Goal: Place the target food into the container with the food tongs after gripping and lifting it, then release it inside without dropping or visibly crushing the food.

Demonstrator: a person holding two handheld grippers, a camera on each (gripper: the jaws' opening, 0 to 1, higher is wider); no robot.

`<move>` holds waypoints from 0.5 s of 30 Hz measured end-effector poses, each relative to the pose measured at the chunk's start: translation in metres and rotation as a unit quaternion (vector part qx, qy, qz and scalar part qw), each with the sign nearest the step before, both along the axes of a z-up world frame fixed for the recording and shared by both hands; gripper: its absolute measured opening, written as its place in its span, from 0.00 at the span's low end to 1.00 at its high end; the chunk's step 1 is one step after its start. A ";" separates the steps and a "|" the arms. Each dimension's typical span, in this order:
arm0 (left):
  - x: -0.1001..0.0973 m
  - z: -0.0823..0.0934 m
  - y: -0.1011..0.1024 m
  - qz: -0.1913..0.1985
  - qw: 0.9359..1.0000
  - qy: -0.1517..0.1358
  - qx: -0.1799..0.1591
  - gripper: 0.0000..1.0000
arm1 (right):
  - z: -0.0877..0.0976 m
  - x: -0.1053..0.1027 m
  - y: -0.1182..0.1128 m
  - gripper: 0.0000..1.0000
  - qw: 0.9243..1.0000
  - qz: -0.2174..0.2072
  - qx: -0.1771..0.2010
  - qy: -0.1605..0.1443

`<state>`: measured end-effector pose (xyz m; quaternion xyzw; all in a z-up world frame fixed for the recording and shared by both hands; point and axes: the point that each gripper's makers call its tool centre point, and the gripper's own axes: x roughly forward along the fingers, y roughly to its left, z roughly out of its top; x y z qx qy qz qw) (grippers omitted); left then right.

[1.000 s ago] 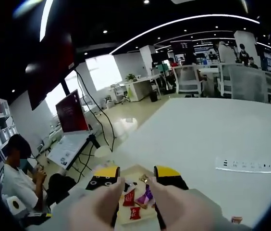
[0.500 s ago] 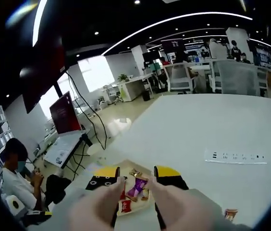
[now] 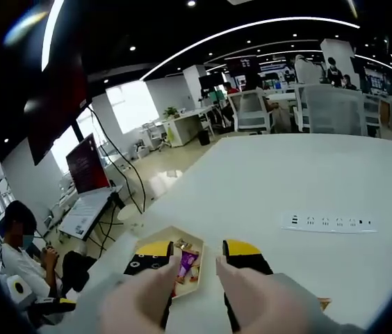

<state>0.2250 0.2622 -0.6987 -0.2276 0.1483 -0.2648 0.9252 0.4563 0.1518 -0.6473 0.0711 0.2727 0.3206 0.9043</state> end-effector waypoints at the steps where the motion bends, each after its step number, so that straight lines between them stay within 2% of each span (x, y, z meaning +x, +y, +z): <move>1: 0.000 0.001 0.000 0.000 1.000 0.000 -0.002 1.00 | 0.000 0.000 -0.002 0.28 1.000 0.000 0.000 0.000; 4: 0.002 0.004 0.001 0.007 1.000 0.004 -0.030 1.00 | -0.001 -0.002 -0.007 0.28 1.000 -0.002 -0.003 0.001; 15: 0.003 0.014 -0.005 0.008 0.997 0.008 -0.073 1.00 | -0.008 -0.006 -0.030 0.28 1.000 -0.014 -0.008 0.006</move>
